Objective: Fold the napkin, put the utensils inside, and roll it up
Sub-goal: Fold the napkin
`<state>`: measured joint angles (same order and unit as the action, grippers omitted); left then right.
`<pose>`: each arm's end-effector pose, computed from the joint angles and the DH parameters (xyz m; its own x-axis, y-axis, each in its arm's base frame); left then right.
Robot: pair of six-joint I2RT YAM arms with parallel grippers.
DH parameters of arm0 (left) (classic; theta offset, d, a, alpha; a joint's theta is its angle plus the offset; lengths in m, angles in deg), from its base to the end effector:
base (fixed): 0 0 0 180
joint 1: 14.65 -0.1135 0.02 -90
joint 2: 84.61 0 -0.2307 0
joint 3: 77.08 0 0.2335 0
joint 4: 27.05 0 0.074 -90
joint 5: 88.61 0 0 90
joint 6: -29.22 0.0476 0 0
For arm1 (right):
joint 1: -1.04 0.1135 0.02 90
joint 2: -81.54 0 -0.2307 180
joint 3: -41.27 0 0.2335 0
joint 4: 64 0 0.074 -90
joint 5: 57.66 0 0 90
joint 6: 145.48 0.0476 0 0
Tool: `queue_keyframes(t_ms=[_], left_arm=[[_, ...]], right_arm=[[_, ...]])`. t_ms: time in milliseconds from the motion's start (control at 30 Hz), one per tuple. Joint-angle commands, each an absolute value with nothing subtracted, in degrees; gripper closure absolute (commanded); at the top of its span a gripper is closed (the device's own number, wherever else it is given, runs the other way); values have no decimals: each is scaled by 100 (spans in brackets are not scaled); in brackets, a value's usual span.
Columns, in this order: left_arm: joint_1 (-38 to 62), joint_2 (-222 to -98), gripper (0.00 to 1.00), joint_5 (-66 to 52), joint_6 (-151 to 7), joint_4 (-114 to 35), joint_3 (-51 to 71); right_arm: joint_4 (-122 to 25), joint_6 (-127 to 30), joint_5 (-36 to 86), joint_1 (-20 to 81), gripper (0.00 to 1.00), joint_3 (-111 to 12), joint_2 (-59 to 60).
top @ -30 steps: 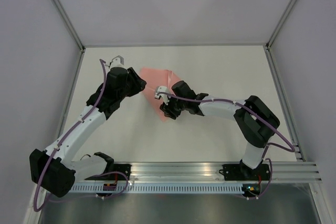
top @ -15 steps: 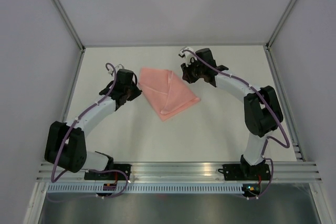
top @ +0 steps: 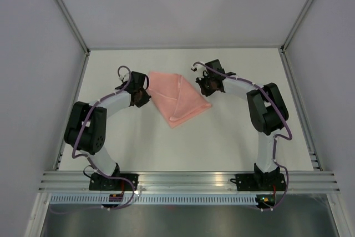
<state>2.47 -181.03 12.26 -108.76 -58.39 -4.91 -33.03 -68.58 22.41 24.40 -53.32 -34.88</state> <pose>0.3151 -0.0877 0.1472 -0.6669 -0.5580 -0.4939 -0.4604 0.8297 -0.3157 0.3754 0.1711 0.1370 -0.6020 -0.5032 -0.6200 -0.6394 0.7689 -0.0033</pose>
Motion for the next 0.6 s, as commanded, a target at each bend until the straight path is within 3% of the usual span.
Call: queue_keyframes(t_ms=[0,567], left_arm=[[187,-18418,98,1273,-10973,-5785,-85],[178,-19675,98,1036,-10666,-6022,970]], right_arm=[[-3276,-7059,2478,2416,92,-5237,-3509],[-3048,-7112,1828,2477,98,-4648,-3131]])
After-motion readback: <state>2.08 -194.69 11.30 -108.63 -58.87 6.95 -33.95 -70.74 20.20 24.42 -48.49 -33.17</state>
